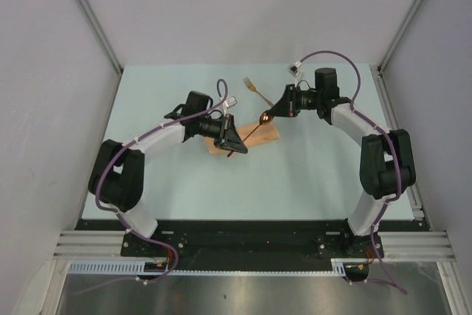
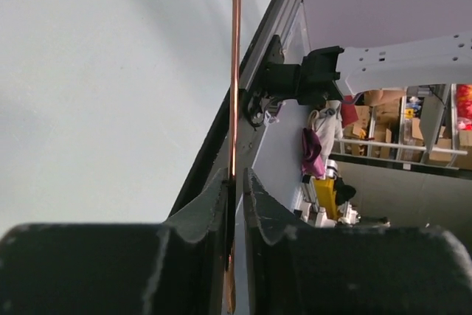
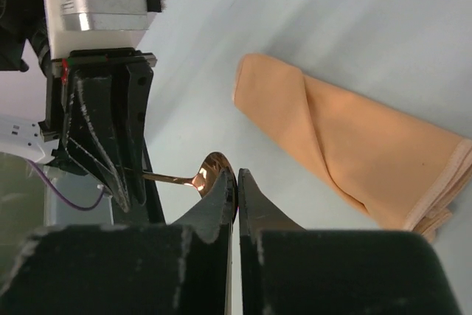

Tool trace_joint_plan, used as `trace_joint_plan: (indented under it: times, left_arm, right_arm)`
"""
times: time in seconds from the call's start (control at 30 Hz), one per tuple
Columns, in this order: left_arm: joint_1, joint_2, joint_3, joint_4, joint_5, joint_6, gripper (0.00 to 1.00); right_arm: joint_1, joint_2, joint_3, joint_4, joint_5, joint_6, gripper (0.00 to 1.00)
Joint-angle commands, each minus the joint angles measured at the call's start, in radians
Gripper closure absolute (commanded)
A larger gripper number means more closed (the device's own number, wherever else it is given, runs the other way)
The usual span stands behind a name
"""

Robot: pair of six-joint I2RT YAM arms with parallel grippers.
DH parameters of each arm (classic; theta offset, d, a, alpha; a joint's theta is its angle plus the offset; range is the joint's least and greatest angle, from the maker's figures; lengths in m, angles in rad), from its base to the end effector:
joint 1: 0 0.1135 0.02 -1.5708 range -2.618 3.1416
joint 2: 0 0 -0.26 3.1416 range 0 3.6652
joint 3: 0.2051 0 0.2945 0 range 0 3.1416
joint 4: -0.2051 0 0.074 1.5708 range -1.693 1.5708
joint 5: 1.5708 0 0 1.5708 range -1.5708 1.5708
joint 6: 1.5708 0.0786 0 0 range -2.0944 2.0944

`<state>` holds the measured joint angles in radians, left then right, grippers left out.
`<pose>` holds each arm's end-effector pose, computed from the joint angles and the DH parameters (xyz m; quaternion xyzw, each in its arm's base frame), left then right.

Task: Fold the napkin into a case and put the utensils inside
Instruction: Pass from the left arm to the right, then pick up the spoon from the folded napkin.

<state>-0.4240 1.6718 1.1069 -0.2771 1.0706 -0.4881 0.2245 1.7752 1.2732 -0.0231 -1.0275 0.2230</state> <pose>0.3328 -0.2259 0.1852 0.1560 0.8090 -0.5629 0.0653 0.4272 0.1666 0.2245 -0.2460 0.7544 0.5117 0.3296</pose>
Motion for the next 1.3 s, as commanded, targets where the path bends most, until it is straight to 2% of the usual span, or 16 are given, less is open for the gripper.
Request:
trace_joint_plan:
  times: [0.0, 0.03, 0.07, 0.1, 0.13, 0.17, 0.2, 0.3, 0.33, 0.43, 0.53, 0.87, 1.27]
  left_arm:
    - [0.030, -0.055, 0.022, -0.062, -0.056, 0.065, 0.69]
    - [0.048, -0.075, 0.004, -0.053, -0.117, 0.033, 0.52]
    - [0.082, -0.098, -0.007, -0.056, -0.311, 0.028, 0.48]
    - [0.094, -0.156, -0.015, -0.051, -0.398, 0.025, 0.46]
    - [0.103, -0.176, -0.047, -0.010, -0.466, 0.004, 0.44]
    - [0.117, -0.193, -0.064, 0.016, -0.577, -0.012, 0.45]
    - [0.125, -0.201, -0.073, 0.029, -0.610, -0.039, 0.47]
    - [0.143, -0.161, -0.068, 0.047, -0.678, -0.073, 0.74]
    - [0.143, -0.134, -0.062, 0.046, -0.693, -0.076, 0.85]
    - [0.145, -0.092, -0.050, 0.050, -0.730, -0.075, 0.95]
    - [0.145, -0.040, -0.036, 0.035, -0.742, -0.064, 1.00]
    - [0.148, 0.028, -0.036, 0.052, -0.781, -0.078, 1.00]
    - [0.146, 0.039, -0.102, 0.102, -0.821, -0.113, 1.00]
  right_arm:
    - [-0.007, -0.046, -0.040, 0.012, 0.108, 0.030, 1.00]
    - [-0.013, -0.060, -0.058, 0.043, 0.157, 0.054, 1.00]
    - [-0.028, -0.078, -0.110, 0.052, 0.212, 0.105, 1.00]
    - [-0.036, -0.094, -0.133, 0.055, 0.328, 0.125, 1.00]
    - [-0.046, -0.118, -0.155, 0.061, 0.378, 0.151, 1.00]
    - [-0.077, -0.125, -0.188, 0.092, 0.401, 0.211, 1.00]
    - [-0.092, -0.128, -0.236, 0.124, 0.424, 0.231, 1.00]
    - [-0.134, -0.114, -0.248, 0.140, 0.466, 0.251, 1.00]
    - [-0.139, -0.109, -0.242, 0.152, 0.471, 0.250, 1.00]
    - [-0.142, -0.071, -0.184, 0.117, 0.480, 0.223, 1.00]
    - [-0.142, -0.033, -0.135, 0.098, 0.513, 0.204, 1.00]
    - [-0.097, 0.078, 0.006, 0.028, 0.595, 0.098, 1.00]
    - [-0.045, 0.153, 0.046, -0.005, 0.561, 0.055, 1.00]
